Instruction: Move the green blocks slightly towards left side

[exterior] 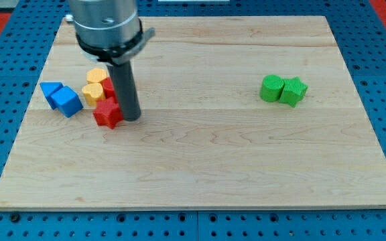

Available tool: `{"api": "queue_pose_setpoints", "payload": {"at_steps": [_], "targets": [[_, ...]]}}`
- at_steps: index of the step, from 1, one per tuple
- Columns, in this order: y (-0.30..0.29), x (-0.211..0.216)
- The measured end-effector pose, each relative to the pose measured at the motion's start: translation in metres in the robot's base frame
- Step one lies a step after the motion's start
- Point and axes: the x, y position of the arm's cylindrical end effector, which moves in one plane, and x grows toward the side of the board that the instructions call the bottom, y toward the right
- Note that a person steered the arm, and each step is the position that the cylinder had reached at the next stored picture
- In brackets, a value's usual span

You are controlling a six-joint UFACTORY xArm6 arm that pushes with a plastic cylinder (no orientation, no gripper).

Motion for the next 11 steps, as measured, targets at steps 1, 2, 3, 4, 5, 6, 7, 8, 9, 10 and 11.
{"api": "queue_pose_setpoints", "payload": {"at_steps": [1, 2, 3, 4, 5, 6, 7, 8, 9, 10, 11], "targets": [[-0.015, -0.002], [-0.007, 0.057], [-0.012, 0.073], [0.093, 0.059], [0.218, 0.05], [0.335, 0.018], [0.34, -0.015], [0.314, -0.051], [0.228, -0.054], [0.167, -0.053], [0.114, -0.053]]}}
